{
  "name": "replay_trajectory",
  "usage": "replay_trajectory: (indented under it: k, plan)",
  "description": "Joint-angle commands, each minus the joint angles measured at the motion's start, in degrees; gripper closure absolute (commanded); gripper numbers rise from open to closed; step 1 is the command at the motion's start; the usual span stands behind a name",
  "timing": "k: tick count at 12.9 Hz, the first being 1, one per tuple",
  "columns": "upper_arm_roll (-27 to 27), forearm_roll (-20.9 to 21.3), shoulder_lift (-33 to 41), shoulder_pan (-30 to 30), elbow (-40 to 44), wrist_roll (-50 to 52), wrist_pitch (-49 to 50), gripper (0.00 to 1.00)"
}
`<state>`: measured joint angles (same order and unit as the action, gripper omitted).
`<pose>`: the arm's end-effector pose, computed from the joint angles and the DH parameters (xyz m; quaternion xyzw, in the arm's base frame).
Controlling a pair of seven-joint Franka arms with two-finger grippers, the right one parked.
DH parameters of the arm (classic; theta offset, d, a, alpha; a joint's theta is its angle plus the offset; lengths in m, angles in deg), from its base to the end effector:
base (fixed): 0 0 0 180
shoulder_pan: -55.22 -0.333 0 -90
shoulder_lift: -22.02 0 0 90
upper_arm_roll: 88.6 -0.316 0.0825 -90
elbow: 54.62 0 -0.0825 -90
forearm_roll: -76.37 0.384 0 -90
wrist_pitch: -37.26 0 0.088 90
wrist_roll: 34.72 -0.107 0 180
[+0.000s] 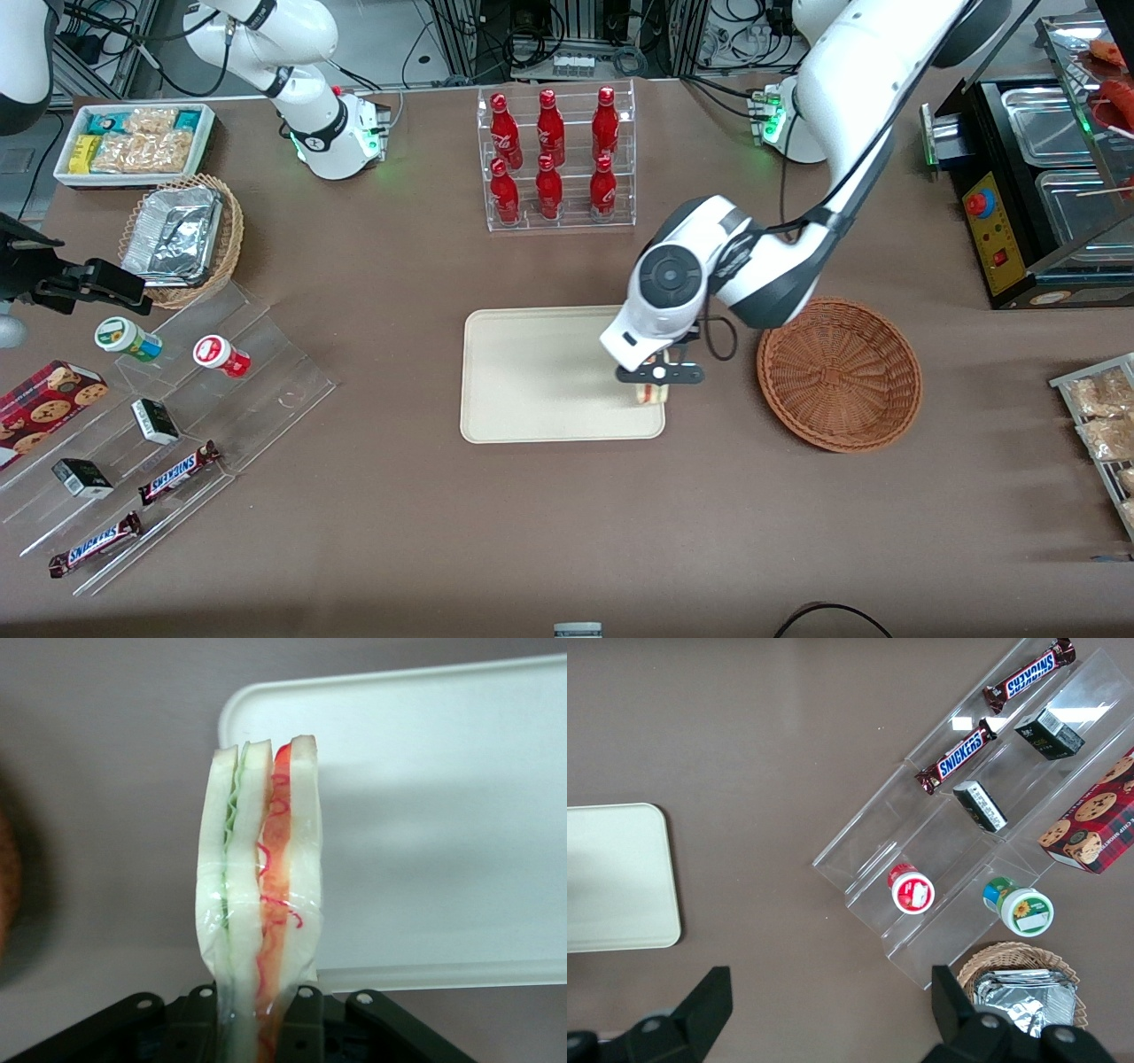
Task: Place sandwich from basket to tray
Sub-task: 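Lift the sandwich and carry it with the left gripper to the tray, then lower the sandwich onto the tray center and open the left gripper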
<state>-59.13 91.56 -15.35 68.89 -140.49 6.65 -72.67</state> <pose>0.5514 -0.4129 0.3105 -0.9962 0.0366 0.0759 0.0232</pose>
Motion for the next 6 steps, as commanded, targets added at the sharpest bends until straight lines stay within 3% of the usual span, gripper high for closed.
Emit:
replay_trajectory:
  k: [1,6]
  plan:
    - [0.06,4.13,-4.97,2.41,5.44,1.17,0.94,1.00]
    - [-1.25,6.15,-9.81,6.19,9.92,2.40,0.86,1.00]
